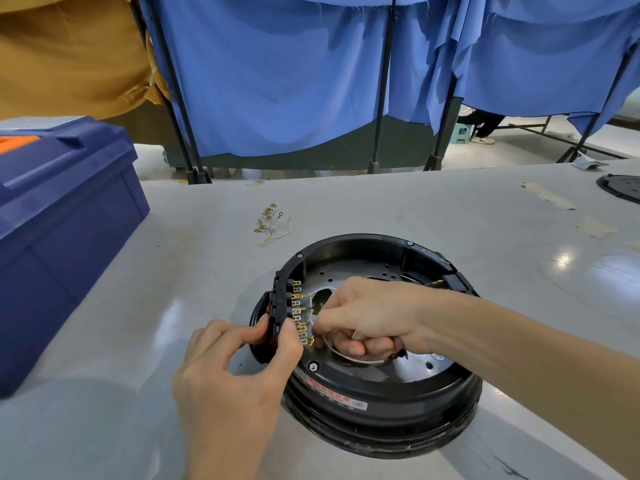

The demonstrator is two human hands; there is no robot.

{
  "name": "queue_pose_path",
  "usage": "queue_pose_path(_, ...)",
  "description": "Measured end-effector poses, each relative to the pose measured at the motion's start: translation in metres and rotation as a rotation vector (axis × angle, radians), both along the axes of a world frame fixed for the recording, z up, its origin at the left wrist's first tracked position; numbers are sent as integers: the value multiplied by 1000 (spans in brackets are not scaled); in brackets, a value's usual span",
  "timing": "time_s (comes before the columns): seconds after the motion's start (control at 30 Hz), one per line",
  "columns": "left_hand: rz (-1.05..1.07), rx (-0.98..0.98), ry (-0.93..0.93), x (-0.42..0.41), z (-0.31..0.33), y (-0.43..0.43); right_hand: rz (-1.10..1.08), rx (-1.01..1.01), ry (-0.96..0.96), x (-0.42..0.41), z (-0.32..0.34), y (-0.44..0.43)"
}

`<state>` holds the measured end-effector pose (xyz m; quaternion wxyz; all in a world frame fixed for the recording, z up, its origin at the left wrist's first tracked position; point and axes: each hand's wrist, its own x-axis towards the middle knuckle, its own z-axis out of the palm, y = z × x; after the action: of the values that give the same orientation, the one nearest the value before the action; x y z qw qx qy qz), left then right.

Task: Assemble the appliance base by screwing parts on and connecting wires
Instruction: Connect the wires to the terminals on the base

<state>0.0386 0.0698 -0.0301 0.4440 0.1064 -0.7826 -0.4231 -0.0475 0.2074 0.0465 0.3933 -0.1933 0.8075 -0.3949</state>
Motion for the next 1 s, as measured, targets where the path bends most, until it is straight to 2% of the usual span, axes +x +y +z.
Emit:
queue_pose_path(0.33, -63, 57, -24, 0, 3, 1, -45, -67, -93, -1, -4, 1)
queue_pose_path(0.57, 54, 27, -120, 3, 4, 0, -146, -135, -119, 3, -5, 0)
queue_pose_path(1.0, 52, -108, -39, 6, 6, 2, -382, -199, -179, 13, -7, -4)
